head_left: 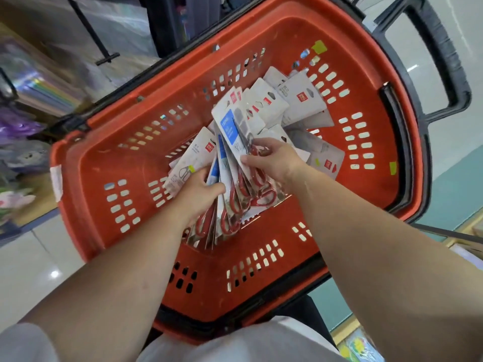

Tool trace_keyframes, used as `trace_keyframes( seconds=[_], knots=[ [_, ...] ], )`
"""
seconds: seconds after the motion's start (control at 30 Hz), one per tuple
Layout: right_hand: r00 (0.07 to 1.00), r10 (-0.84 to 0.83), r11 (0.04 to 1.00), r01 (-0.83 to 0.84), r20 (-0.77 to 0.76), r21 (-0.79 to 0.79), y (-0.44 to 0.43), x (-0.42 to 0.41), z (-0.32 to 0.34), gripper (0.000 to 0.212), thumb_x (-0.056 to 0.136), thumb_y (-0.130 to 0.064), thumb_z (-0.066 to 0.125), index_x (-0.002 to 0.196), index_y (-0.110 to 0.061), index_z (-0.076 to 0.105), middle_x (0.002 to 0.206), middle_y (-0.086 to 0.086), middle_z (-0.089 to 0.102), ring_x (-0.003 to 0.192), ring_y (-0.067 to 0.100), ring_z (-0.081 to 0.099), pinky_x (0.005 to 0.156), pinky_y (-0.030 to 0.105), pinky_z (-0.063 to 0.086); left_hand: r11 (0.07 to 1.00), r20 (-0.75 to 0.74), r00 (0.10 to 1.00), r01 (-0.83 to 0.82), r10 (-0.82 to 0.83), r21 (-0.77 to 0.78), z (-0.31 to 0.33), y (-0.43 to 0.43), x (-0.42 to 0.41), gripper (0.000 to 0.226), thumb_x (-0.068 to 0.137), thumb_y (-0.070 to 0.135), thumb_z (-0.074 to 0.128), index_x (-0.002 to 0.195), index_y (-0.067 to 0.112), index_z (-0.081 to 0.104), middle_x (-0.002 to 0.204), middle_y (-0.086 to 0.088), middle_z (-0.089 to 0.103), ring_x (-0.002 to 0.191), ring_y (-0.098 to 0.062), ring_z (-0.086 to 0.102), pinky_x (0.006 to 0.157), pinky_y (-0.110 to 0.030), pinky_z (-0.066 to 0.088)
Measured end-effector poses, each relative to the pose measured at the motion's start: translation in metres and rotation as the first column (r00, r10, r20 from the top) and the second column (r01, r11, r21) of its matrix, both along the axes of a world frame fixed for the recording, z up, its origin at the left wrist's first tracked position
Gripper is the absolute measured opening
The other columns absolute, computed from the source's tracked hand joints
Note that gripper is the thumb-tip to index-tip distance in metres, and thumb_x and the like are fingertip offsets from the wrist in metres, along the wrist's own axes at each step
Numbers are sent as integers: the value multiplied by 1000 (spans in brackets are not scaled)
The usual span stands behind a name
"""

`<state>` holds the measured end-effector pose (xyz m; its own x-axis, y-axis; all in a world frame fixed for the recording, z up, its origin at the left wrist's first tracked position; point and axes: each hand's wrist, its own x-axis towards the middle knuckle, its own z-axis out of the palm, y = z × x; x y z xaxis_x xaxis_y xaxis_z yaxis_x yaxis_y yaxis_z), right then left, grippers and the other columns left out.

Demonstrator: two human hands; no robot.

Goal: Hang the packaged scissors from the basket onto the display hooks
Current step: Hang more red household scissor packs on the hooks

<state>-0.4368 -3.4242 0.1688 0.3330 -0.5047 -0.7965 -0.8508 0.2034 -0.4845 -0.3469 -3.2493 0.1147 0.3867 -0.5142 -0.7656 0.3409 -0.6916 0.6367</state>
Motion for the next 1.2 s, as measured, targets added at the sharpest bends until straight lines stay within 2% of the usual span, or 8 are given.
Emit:
trace_keyframes(
  seconds=[0.07,0.2,0.5,0.7,0.77,0.9,1.07,1.2],
  knots=[
    [996,78,997,-79,-32,-5,-4,2,-4,73,69,-49,93,132,-33,60,128,1,64,110,24,68,98,45,58,1000,15,1000,1,-1,3,0,2,3,46,90,9,70,131,28,67,109,13,76,103,-6,70,85,-24,52],
    [989,143,989,-142,-47,31,-5,1,-16,95,75,-56,86,152,-27,38,142,3,60,124,26,62,109,48,50,999,85,996,21,-23,33,-2,7,-2,41,88,18,72,128,29,71,105,12,78,99,-8,73,89,-30,57],
    [994,90,996,-88,-63,24,-2,5,-28,86,82,-69,72,144,-18,45,133,9,65,118,30,65,108,49,51,990,104,992,59,-73,131,-11,18,-17,57,73,18,94,122,32,68,113,5,75,105,-19,71,102,-43,56],
    [999,18,998,-15,-43,62,-7,-3,-22,86,64,-74,78,130,-28,47,120,0,70,109,24,70,103,47,55,989,60,998,-19,10,144,-12,11,-22,70,59,36,96,123,31,69,106,8,78,98,-15,74,95,-44,60],
    [996,20,999,-24,-92,-41,-12,-4,-17,94,53,-77,77,129,-27,52,117,-3,71,105,21,70,97,44,57,990,50,998,-43,36,134,-13,8,-27,72,57,37,95,124,30,69,106,9,77,98,-13,73,95,-42,60],
    [983,16,969,-60,-185,-238,-32,-18,-9,66,70,-61,80,121,-24,62,104,-5,72,88,12,68,66,26,50,990,57,996,-69,62,120,-14,7,-25,81,43,47,83,121,29,73,104,11,79,96,-11,75,92,-38,61],
    [988,-37,995,22,-153,-97,-25,-32,-13,60,74,-37,91,120,-22,56,110,0,69,95,19,69,91,36,59,995,49,997,-59,55,80,6,7,-14,37,73,7,86,102,28,76,92,16,78,83,-1,75,75,-24,58],
    [992,-77,996,73,-99,-43,-9,-19,-15,59,74,-36,90,120,-18,58,112,4,71,100,25,71,93,42,60,992,25,994,-110,108,65,26,12,-7,30,80,1,82,92,27,75,89,9,80,80,-6,77,65,-17,56]
  ],
)
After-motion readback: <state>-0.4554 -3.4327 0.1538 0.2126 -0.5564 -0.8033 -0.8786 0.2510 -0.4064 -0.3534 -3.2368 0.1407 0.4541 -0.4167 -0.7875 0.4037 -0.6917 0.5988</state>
